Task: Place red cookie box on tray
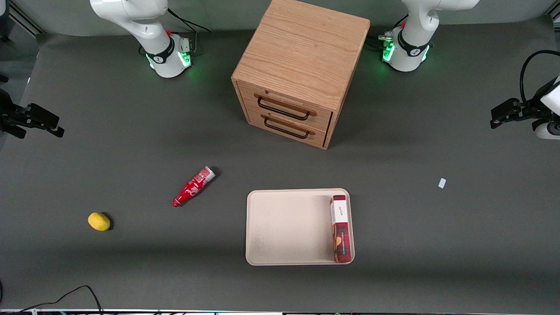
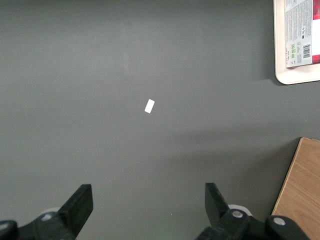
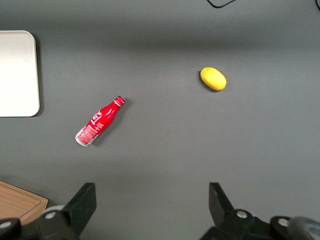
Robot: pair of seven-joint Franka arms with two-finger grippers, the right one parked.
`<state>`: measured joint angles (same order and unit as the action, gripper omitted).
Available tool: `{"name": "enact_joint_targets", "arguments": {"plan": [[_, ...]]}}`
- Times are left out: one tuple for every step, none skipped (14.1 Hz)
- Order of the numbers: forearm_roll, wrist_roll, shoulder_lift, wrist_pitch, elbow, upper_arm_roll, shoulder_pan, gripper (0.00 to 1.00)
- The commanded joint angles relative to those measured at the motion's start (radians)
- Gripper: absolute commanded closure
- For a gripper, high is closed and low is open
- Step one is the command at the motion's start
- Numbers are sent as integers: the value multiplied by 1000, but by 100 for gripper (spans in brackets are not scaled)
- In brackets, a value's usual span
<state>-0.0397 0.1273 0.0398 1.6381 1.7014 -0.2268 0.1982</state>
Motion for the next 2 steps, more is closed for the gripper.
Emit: {"name": "enact_joint_targets", "arguments": {"plan": [[17,9,-15,-32,-43,11,-13,0],[17,8,-20,-35,-48,11,-13,0]]}}
